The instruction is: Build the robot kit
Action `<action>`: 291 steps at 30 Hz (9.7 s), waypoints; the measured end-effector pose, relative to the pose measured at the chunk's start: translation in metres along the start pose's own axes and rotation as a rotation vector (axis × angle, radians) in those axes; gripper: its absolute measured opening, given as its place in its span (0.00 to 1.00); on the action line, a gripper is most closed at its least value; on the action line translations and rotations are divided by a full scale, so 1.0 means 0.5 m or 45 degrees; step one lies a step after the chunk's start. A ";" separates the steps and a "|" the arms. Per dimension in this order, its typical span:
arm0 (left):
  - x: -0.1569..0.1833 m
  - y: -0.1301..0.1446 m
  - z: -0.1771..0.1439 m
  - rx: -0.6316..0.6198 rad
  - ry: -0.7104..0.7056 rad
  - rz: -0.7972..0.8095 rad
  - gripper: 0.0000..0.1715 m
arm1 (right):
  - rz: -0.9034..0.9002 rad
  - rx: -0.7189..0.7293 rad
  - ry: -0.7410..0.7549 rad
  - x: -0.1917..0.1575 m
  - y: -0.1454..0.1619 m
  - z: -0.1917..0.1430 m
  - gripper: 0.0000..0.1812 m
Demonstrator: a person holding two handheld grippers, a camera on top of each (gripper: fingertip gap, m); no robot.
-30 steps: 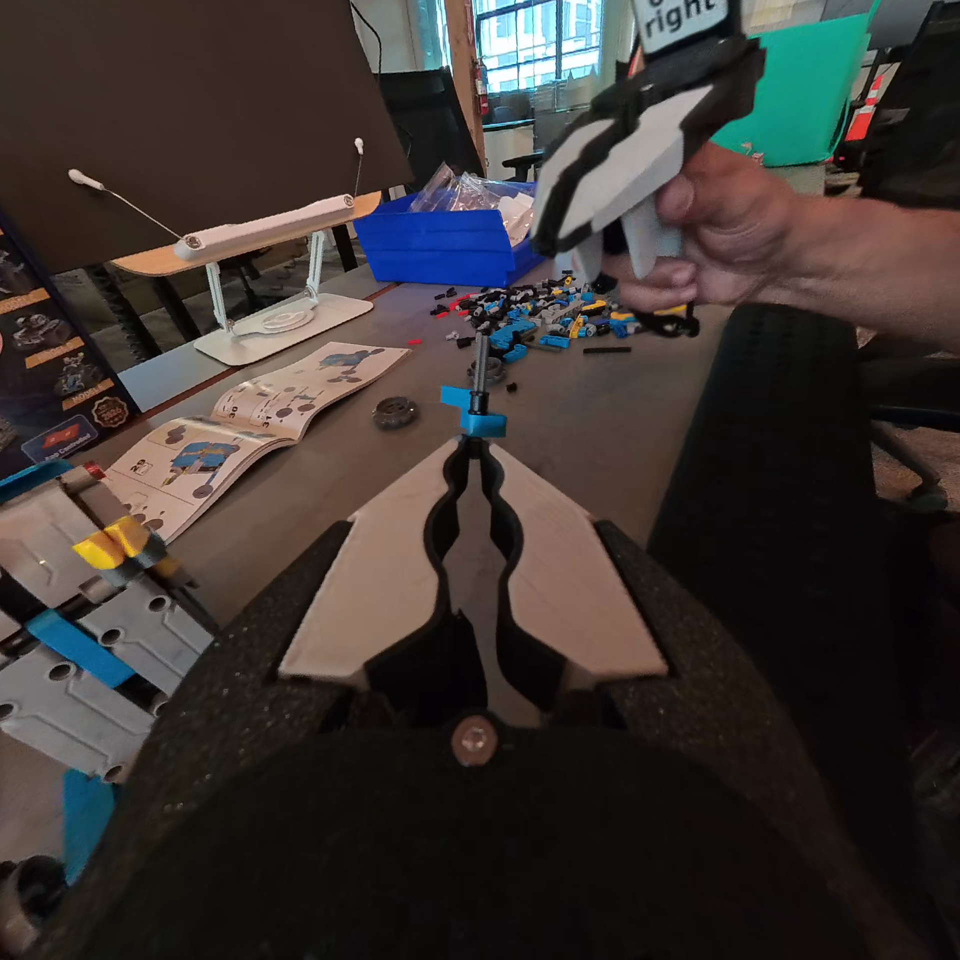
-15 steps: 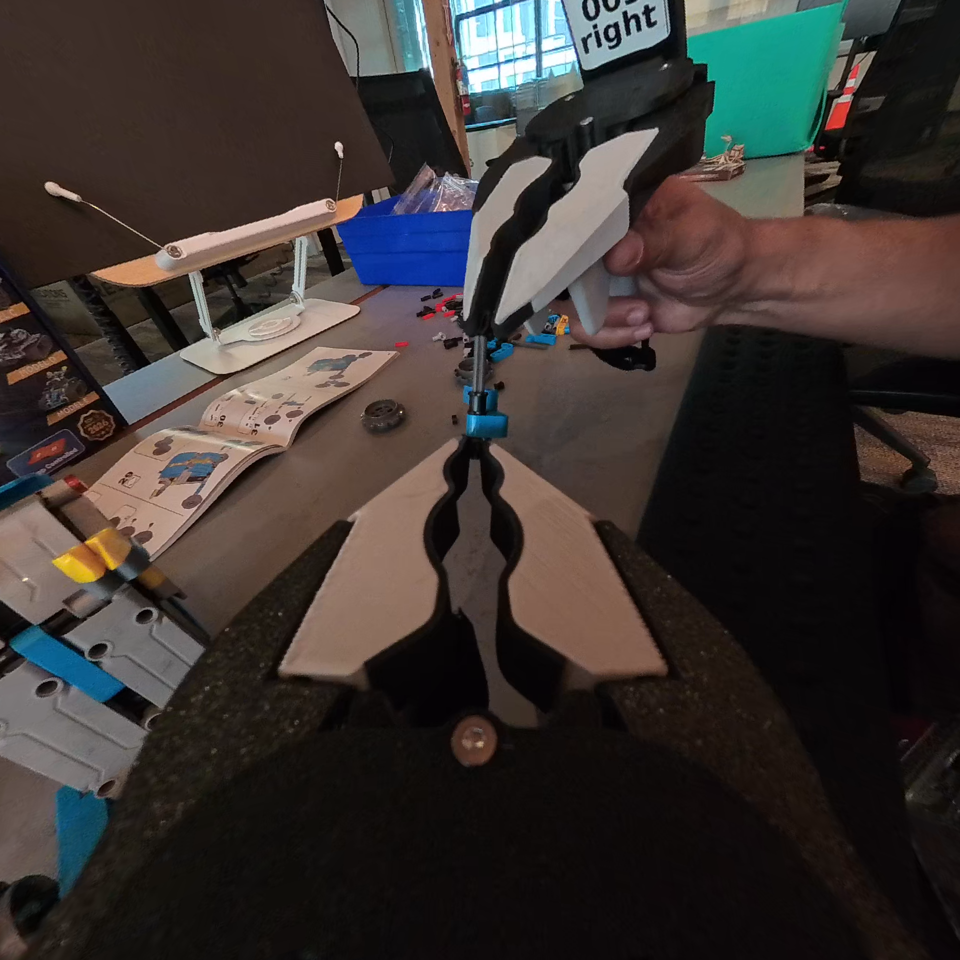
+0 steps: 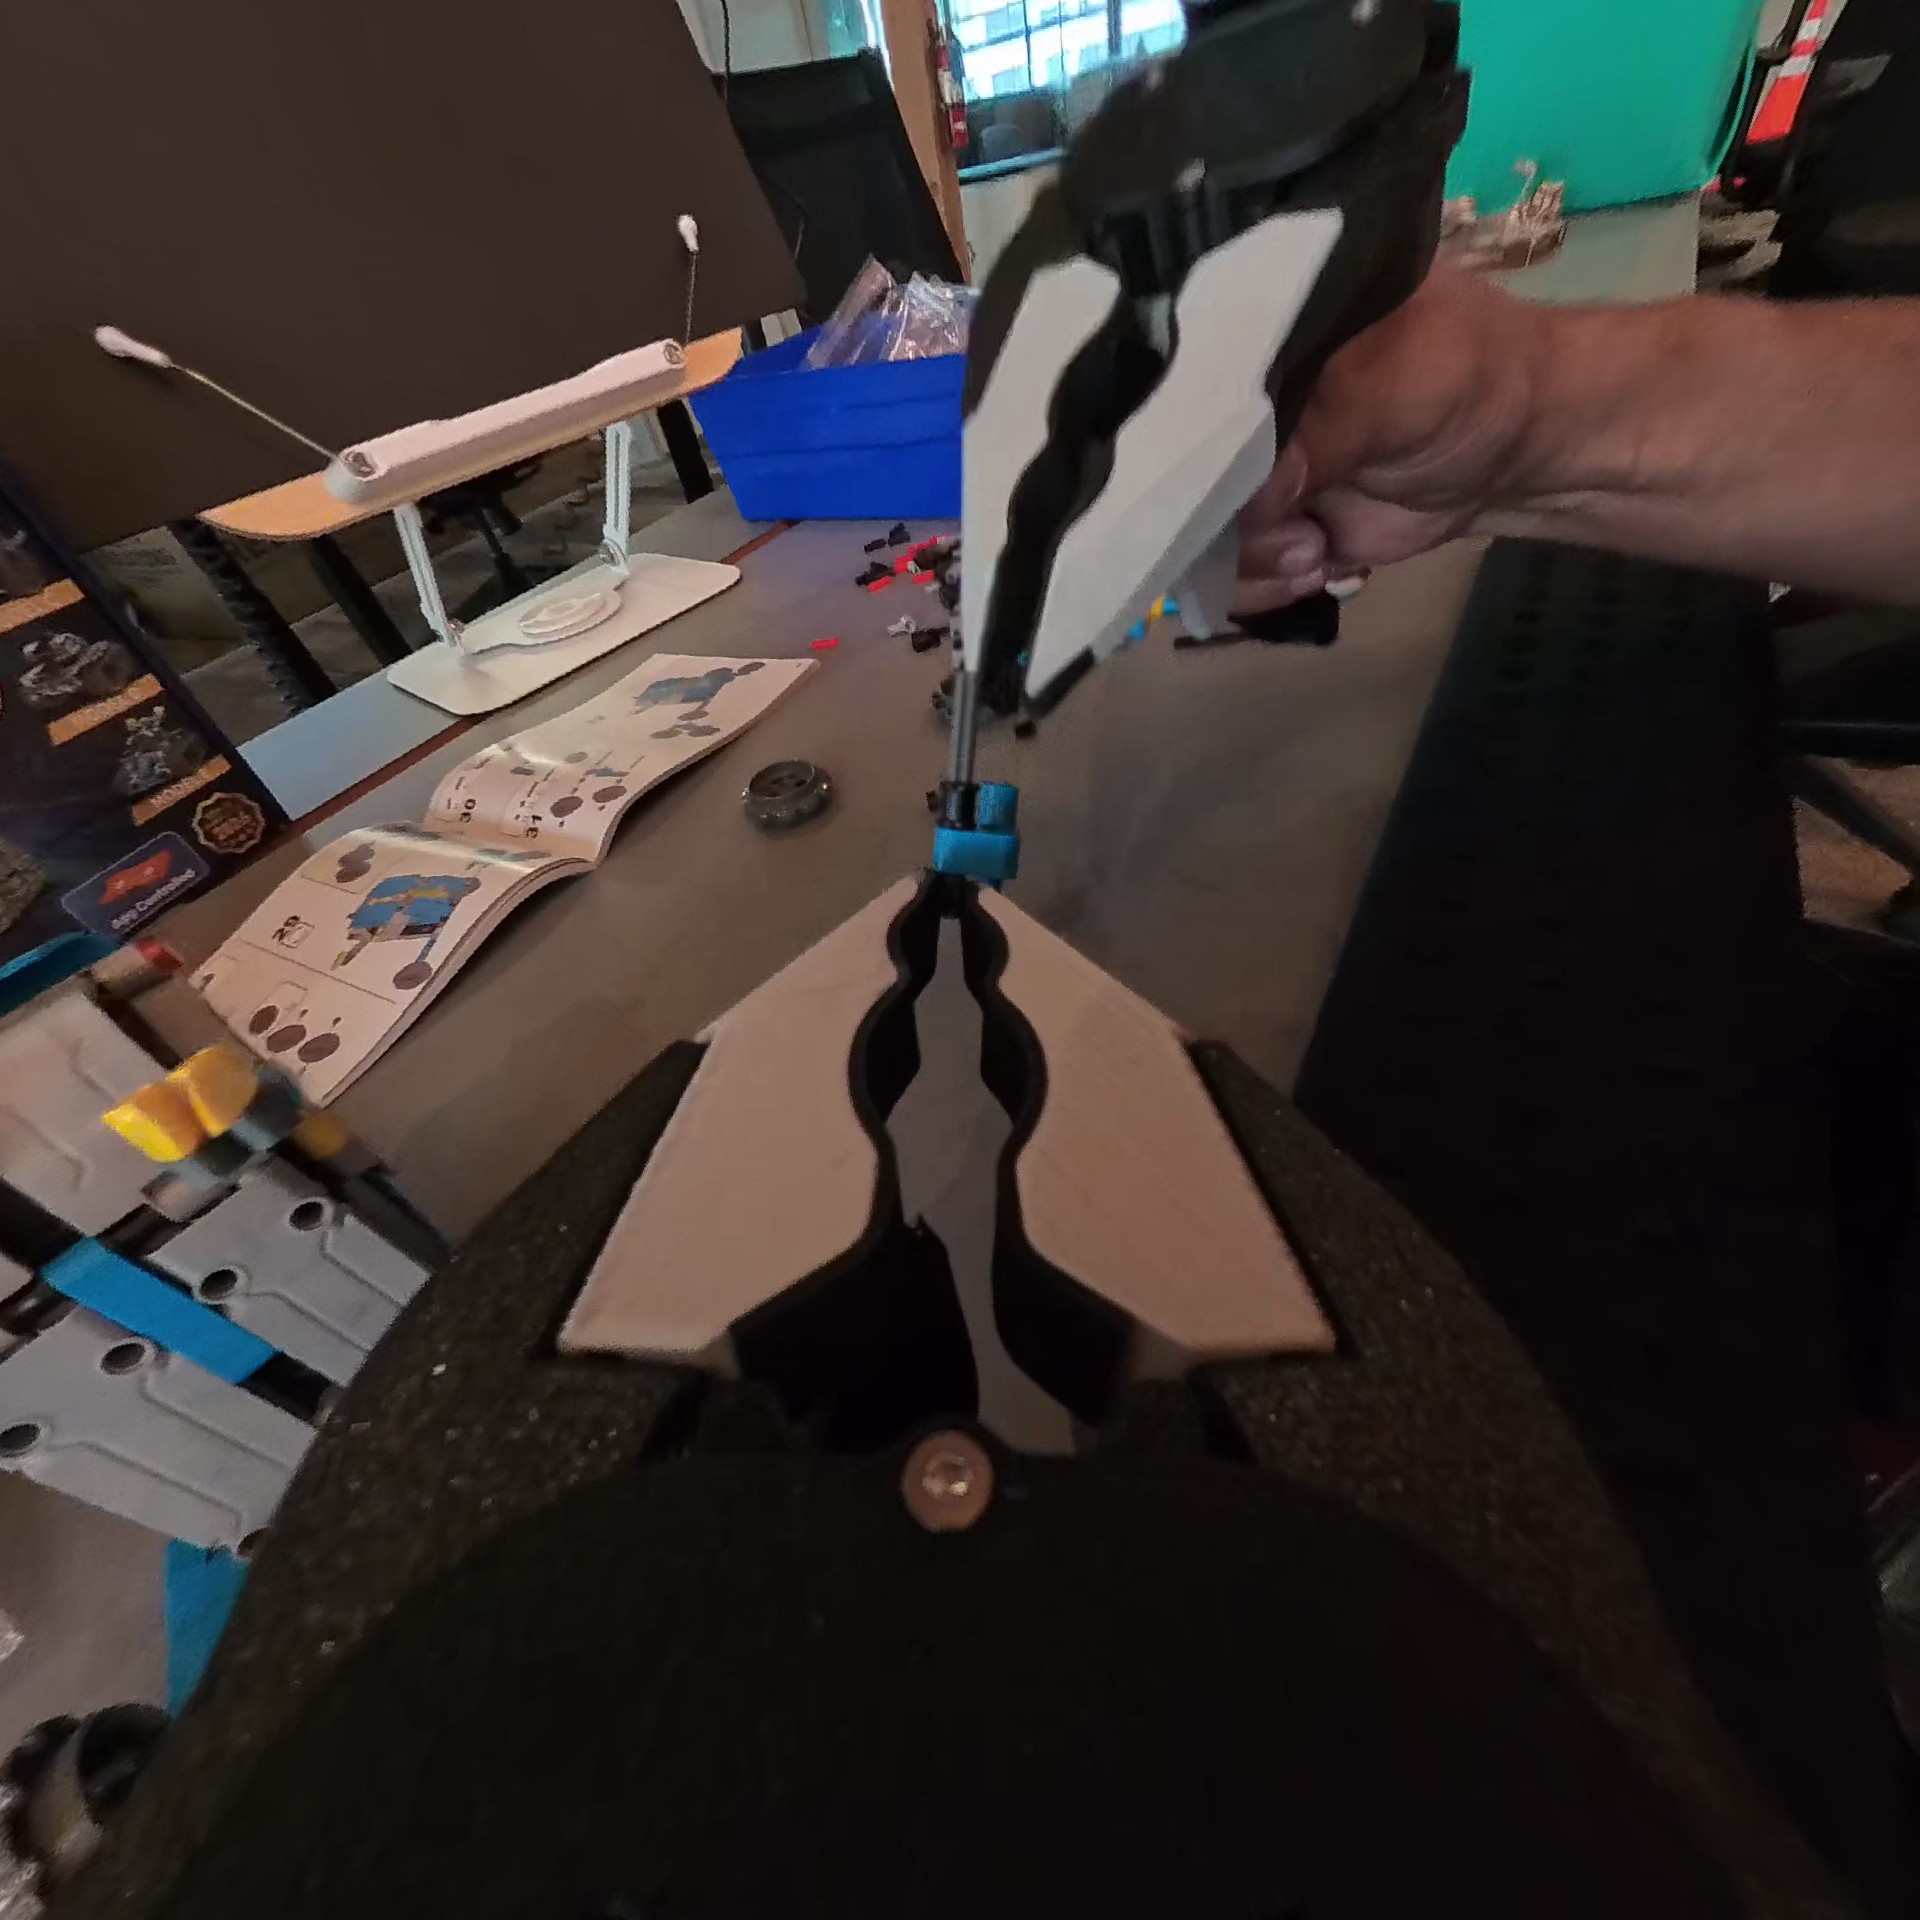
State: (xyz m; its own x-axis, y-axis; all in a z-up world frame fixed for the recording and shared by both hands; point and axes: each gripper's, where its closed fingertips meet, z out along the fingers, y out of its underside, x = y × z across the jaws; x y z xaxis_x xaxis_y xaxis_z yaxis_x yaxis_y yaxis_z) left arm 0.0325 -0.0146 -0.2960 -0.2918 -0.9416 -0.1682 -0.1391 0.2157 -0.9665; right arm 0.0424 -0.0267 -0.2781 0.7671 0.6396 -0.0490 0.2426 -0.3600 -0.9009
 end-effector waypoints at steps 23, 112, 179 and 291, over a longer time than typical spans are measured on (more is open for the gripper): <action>0.018 0.034 0.020 -0.150 -0.030 0.179 0.01 | -0.102 -0.287 0.006 -0.007 0.017 -0.003 0.04; 0.008 0.083 0.032 -0.392 -0.239 0.538 0.01 | 0.010 -0.118 0.020 0.008 0.078 0.018 0.04; 0.008 0.031 0.018 -0.170 -0.161 0.326 0.01 | 0.311 0.273 -0.229 0.011 0.039 -0.006 0.03; 0.030 0.156 0.072 -0.570 0.077 0.280 0.16 | -0.117 0.006 -0.146 0.022 0.113 -0.021 0.04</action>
State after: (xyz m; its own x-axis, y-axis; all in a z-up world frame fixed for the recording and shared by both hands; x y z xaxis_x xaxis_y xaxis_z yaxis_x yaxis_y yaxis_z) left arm 0.0514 -0.0212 -0.3811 -0.4124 -0.8475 -0.3343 -0.4566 0.5098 -0.7292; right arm 0.0710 -0.0471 -0.3253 0.6691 0.7430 -0.0151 0.3054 -0.2934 -0.9059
